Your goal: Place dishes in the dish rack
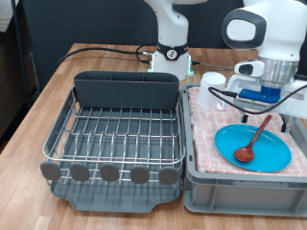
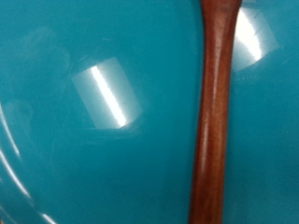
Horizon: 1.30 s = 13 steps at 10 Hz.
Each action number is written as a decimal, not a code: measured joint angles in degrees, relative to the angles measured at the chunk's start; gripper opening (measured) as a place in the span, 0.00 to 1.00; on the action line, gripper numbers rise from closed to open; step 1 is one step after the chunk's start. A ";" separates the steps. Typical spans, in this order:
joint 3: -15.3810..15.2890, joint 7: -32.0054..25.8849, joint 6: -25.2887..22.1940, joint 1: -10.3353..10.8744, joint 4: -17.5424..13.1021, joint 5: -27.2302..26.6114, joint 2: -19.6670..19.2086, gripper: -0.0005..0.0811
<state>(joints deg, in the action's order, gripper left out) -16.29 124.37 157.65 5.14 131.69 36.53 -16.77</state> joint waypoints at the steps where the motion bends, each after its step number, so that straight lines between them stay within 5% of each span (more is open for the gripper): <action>1: 0.64 0.91 0.57 0.39 -0.20 1.18 -0.79 0.99; 6: 2.54 3.39 2.54 1.13 -1.07 3.50 -3.52 0.99; 7: 2.89 4.03 2.65 1.41 -1.15 3.90 -3.69 0.90; 8: 3.11 4.55 2.66 1.63 -1.18 4.10 -3.74 0.70; 9: 3.26 4.83 2.65 1.83 -1.19 4.11 -3.77 0.70; 10: 3.33 5.21 2.65 1.96 -1.19 4.11 -3.80 0.51; 11: 3.34 5.45 2.55 2.04 -1.19 4.11 -3.82 0.51; 13: 3.33 5.83 2.15 2.26 -1.24 4.10 -3.82 0.11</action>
<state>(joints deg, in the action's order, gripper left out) -12.96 130.19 159.80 7.41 130.45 40.63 -20.59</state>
